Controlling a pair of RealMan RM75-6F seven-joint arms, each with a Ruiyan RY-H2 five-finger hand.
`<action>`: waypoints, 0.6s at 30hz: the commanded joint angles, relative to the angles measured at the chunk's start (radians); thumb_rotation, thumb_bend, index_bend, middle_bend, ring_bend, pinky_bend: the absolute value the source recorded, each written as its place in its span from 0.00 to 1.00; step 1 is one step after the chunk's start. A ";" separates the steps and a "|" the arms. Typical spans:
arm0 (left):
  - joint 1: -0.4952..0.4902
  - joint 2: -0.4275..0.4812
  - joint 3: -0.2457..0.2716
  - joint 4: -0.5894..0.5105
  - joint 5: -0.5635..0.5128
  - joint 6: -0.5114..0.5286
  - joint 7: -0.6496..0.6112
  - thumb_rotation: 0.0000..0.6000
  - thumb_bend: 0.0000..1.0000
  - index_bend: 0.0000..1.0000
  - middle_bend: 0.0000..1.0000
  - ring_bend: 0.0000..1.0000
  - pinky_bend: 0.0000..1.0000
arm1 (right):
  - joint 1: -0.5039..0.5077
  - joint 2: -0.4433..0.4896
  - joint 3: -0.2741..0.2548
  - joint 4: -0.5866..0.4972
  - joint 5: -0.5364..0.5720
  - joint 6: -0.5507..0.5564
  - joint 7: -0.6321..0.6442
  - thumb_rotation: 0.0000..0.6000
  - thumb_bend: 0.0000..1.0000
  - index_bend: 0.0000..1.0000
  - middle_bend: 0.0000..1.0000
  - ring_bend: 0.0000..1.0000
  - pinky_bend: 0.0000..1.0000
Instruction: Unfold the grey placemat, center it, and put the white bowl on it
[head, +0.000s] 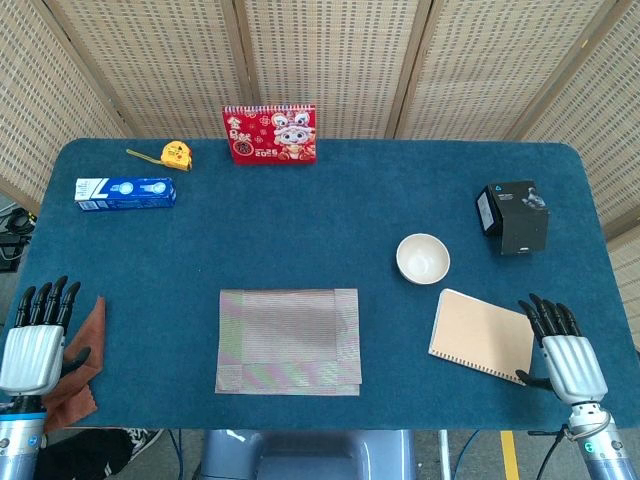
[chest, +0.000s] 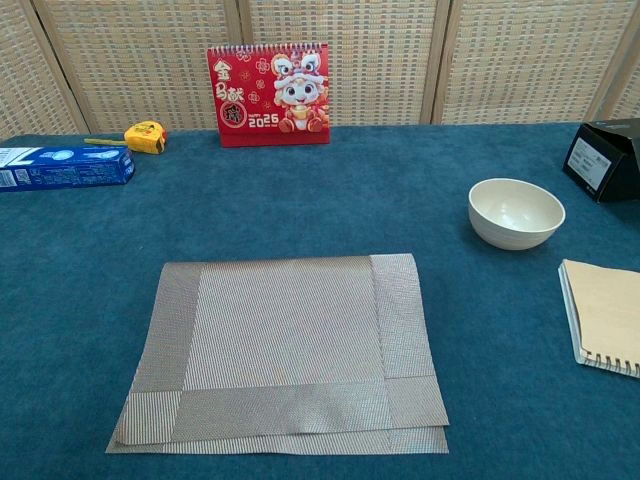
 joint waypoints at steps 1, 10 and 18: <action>0.000 0.000 0.000 0.000 0.000 -0.001 0.000 1.00 0.15 0.00 0.00 0.00 0.00 | 0.000 0.001 0.000 -0.001 -0.001 0.001 0.003 1.00 0.06 0.00 0.00 0.00 0.00; 0.000 0.001 0.001 0.000 0.002 -0.003 -0.006 1.00 0.15 0.00 0.00 0.00 0.00 | -0.004 0.007 0.000 -0.010 -0.011 0.015 0.011 1.00 0.06 0.00 0.00 0.00 0.00; -0.006 -0.006 0.006 0.007 0.013 -0.011 -0.003 1.00 0.15 0.00 0.00 0.00 0.00 | -0.007 0.009 0.004 -0.011 -0.012 0.026 0.016 1.00 0.06 0.00 0.00 0.00 0.00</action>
